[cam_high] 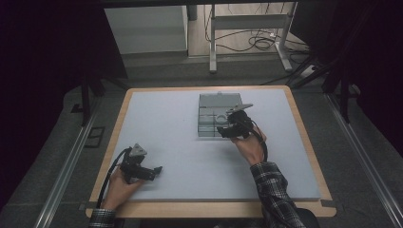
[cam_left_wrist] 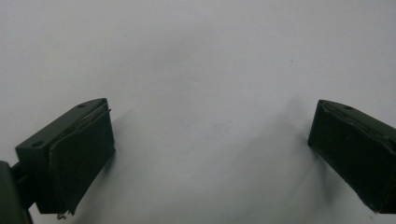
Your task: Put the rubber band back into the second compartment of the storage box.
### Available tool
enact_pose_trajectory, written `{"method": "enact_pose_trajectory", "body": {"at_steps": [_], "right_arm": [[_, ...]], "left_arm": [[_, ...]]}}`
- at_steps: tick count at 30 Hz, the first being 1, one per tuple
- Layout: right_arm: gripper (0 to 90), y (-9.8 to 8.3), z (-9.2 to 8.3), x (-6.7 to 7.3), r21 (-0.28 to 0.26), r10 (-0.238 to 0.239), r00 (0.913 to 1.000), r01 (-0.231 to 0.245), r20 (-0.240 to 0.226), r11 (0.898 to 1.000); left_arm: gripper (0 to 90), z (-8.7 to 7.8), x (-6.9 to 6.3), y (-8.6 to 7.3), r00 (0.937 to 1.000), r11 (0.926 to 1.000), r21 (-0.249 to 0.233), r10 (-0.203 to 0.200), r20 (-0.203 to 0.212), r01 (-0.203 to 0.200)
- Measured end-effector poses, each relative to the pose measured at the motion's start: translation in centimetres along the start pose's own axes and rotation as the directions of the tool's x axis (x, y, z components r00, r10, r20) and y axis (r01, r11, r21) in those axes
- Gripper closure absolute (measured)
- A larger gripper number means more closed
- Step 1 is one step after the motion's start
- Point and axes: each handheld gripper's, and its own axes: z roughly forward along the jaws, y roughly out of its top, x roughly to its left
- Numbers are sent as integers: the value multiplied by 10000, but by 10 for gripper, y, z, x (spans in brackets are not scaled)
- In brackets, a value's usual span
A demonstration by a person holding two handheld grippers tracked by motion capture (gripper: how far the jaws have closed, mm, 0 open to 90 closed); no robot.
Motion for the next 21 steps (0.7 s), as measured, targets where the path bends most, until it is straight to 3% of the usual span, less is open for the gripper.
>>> {"method": "enact_pose_trajectory", "body": {"at_steps": [21], "right_arm": [[270,-23,-21,-9,159,298,9995,-296,-116,9994]], "left_arm": [[3,0,0,0,10000,10000,2,-1,-3,1]]}}
